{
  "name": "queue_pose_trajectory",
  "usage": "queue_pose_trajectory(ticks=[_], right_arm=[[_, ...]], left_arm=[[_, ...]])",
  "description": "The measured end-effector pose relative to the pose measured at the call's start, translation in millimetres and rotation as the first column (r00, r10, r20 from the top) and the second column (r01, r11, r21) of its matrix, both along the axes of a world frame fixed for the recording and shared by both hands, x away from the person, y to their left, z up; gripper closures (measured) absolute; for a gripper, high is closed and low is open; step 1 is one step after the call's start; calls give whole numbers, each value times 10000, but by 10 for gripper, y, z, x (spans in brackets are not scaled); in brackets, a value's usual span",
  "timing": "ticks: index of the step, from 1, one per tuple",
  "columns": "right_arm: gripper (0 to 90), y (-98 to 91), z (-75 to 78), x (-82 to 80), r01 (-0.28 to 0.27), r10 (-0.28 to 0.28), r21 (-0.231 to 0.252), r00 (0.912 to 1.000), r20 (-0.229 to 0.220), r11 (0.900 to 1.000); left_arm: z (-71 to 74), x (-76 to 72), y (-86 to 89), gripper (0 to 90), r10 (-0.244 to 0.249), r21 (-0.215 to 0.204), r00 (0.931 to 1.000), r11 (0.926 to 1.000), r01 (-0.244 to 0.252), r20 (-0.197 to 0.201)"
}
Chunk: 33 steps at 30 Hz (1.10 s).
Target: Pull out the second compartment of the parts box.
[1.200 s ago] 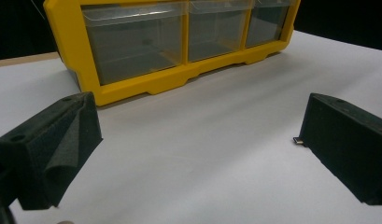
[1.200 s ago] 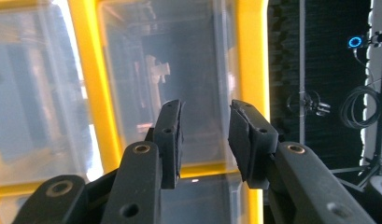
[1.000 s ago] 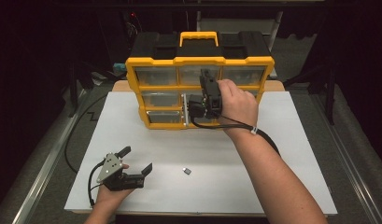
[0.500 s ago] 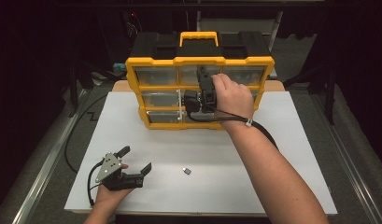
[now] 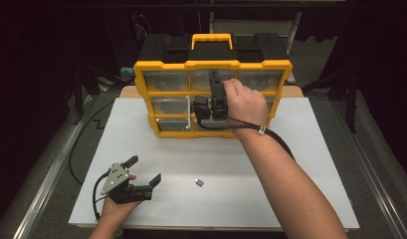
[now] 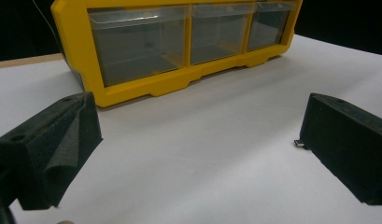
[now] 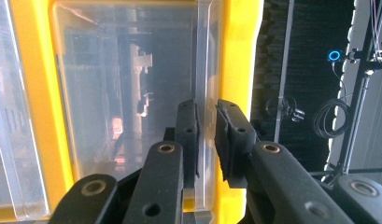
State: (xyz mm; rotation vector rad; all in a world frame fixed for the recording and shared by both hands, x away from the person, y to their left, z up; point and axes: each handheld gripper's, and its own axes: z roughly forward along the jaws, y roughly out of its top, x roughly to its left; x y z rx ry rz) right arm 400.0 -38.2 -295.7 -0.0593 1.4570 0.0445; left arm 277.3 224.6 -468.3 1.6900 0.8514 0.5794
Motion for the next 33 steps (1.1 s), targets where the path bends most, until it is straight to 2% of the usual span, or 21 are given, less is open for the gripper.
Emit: queue_pose_trajectory(ticks=[8,14,29,31,33], right_arm=[[830,20,42,-31,119,-118,34,9996,-269,9999],[830,13,44,-64,71,-74,-102,9997,-243,9999],[837,-9,47,-286,-34,27,-248,9995,-308,9997],[819,-14,52,-303,-52,43,-254,9993,-359,9997],[712,-19,65,-316,-38,30,-151,9985,-544,9999]], left_arm=[[-1,0,-4,3,-6,-39,10000,10000,6,15],[-1,3,2,3,-3,-107,10000,9999,3,11],[6,1,-5,3,-59,-182,10000,9998,59,29],[8,-1,-5,3,-62,-187,10000,9998,62,41],[7,3,-3,3,-64,-169,10000,9998,64,33]])
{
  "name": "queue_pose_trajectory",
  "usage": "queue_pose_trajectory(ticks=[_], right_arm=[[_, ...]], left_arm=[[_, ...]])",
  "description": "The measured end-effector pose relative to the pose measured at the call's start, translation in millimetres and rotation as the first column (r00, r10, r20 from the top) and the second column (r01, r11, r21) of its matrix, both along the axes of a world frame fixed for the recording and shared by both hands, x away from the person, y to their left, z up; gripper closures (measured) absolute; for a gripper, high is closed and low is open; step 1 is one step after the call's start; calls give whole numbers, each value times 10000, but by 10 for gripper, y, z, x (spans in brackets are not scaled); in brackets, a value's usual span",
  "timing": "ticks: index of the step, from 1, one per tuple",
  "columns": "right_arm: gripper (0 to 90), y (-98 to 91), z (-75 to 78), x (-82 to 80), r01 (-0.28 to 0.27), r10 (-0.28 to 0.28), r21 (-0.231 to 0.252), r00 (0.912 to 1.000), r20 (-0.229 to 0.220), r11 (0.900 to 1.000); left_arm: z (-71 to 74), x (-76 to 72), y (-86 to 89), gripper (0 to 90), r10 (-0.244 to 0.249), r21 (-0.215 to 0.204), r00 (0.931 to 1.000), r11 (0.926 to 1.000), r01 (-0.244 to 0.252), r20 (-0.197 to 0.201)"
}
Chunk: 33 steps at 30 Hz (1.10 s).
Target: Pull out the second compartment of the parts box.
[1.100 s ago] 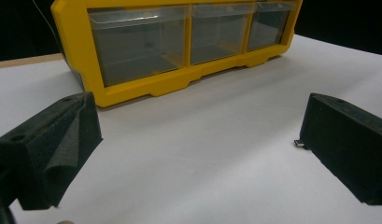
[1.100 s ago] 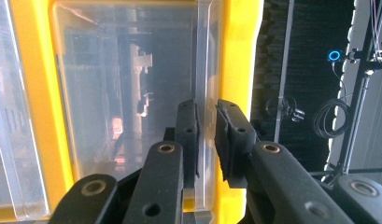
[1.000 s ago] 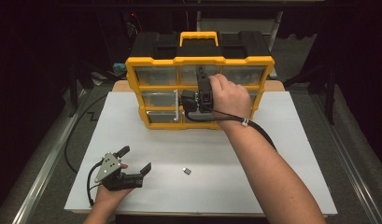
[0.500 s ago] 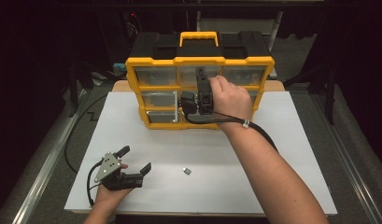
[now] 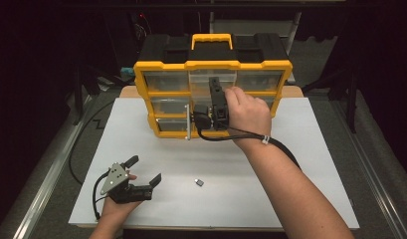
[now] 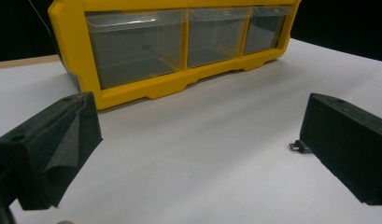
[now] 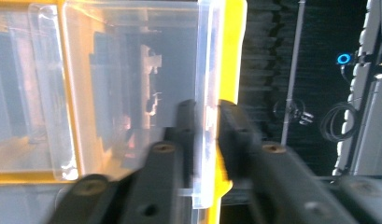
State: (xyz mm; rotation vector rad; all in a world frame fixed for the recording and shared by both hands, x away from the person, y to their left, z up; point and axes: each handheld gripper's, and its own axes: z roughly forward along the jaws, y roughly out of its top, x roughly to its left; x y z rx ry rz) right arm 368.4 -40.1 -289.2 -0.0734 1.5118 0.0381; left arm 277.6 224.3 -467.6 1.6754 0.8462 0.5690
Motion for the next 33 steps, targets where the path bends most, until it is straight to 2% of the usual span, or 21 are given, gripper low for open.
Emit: queue_pose_trajectory(ticks=[4,9,15,23,33], right_arm=[[561,-17,60,-19,13,-8,114,9990,-448,9999],[530,-34,141,-4,115,-92,325,9975,-696,9994],[589,-36,138,54,414,-389,242,9947,-957,9988],[669,-89,112,75,611,-580,295,9936,-973,9977],[787,-110,100,82,609,-598,180,9967,-556,9980]], left_arm=[[-5,6,-5,3,-10,33,10000,10000,10,-17],[-2,5,-5,3,-42,41,10000,10000,42,-36],[-6,5,-5,2,-81,117,9999,9999,81,-60],[-9,6,-6,3,-63,112,10000,9999,64,-57],[-9,7,-6,3,-49,111,10000,9999,49,-46]])
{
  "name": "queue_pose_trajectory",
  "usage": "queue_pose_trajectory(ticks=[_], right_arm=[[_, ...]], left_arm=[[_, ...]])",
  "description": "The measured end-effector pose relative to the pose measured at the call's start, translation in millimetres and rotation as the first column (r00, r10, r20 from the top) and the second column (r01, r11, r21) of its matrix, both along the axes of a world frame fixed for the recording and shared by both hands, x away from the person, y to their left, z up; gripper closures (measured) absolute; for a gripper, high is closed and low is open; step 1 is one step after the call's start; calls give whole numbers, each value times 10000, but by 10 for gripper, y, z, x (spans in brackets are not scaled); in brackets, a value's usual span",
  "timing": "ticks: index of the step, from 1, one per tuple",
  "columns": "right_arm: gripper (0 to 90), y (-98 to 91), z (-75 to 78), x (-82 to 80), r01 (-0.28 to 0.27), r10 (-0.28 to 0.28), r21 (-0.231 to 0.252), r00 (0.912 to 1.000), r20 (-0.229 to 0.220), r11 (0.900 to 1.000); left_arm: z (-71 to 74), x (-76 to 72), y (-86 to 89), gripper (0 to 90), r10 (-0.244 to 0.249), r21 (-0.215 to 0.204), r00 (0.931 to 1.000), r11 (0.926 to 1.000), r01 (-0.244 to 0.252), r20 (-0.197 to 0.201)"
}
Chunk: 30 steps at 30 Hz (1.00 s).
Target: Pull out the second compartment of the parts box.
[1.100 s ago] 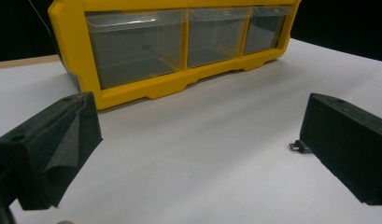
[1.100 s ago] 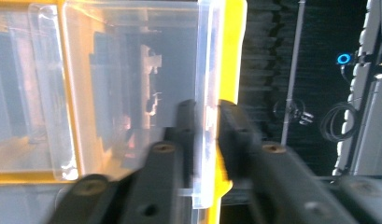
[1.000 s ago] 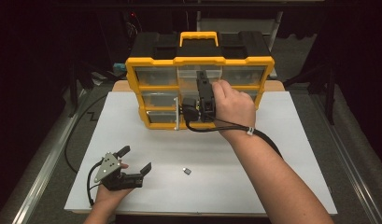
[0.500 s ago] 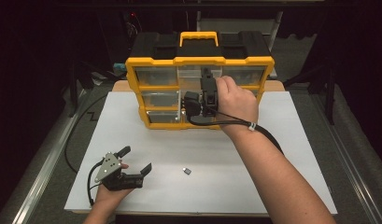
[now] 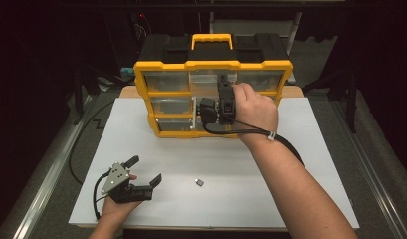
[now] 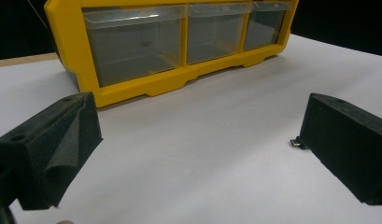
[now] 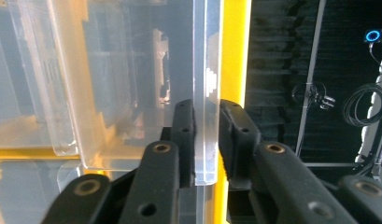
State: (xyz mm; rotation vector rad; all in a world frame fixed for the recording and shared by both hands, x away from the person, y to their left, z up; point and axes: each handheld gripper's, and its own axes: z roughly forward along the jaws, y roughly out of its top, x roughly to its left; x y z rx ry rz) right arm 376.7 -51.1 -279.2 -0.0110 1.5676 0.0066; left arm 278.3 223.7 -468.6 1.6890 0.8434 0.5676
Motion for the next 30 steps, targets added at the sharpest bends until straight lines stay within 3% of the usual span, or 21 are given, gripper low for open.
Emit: queue_pose_trajectory(ticks=[5,30], right_arm=[[792,4,-8,-27,-33,34,-54,10000,44,10000],[795,-74,-82,-542,-554,559,-135,9976,417,9984]], left_arm=[[1,0,2,3,3,-26,10000,10000,-3,-2],[7,-8,3,3,-32,-84,10000,10000,32,19]])
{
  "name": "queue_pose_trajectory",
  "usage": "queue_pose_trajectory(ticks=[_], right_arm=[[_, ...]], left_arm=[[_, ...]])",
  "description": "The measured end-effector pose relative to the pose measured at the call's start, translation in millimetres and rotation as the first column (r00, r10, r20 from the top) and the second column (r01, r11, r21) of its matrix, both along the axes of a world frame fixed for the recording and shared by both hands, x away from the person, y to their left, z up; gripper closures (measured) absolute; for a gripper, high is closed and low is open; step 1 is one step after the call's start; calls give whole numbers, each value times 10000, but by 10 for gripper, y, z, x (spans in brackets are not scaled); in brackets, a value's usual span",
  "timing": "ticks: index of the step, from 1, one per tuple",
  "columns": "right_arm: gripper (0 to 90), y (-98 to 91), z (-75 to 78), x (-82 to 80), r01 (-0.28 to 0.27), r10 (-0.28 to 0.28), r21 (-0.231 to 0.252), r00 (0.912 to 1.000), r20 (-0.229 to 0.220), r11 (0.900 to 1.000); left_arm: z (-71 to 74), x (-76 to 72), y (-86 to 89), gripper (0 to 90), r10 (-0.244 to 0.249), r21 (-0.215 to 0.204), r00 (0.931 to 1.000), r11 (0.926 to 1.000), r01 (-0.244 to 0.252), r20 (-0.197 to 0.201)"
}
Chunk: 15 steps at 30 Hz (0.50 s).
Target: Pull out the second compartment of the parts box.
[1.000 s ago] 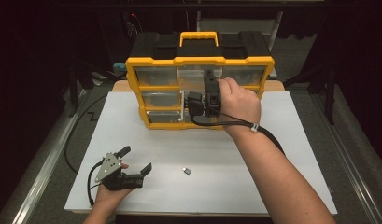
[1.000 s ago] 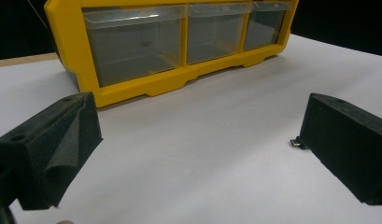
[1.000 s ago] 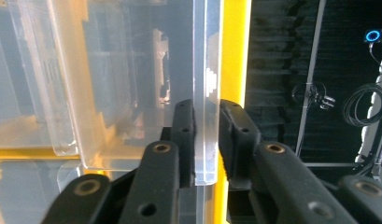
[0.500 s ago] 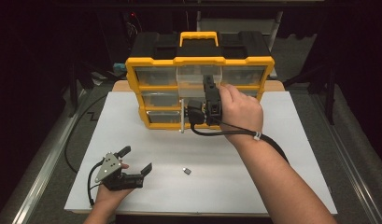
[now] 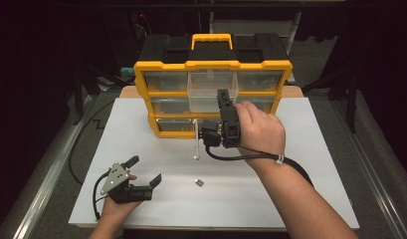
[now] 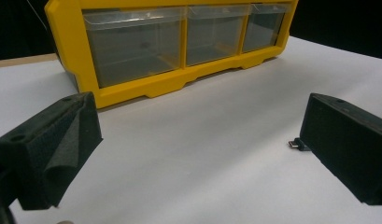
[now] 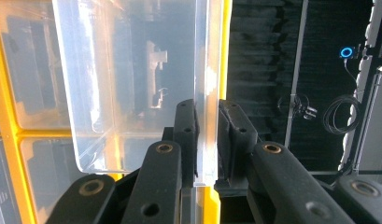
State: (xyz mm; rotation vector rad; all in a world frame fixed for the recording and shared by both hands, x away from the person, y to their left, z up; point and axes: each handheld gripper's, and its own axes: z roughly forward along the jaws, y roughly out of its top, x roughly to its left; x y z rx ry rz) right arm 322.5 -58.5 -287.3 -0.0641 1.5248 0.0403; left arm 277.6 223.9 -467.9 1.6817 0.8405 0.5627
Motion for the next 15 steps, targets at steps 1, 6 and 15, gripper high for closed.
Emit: queue_pose_trajectory(ticks=[1,6,15], right_arm=[[795,1,-1,-15,-16,16,-26,10000,17,10000],[795,7,-22,-79,-126,126,-48,9999,81,9999],[793,6,-55,-135,-233,234,-32,9996,131,9997]], left_arm=[[0,0,0,3,-4,-1,10000,10000,4,0],[0,-2,-3,3,-6,-32,10000,10000,6,3],[1,-3,-1,3,-5,-32,10000,10000,5,29]])
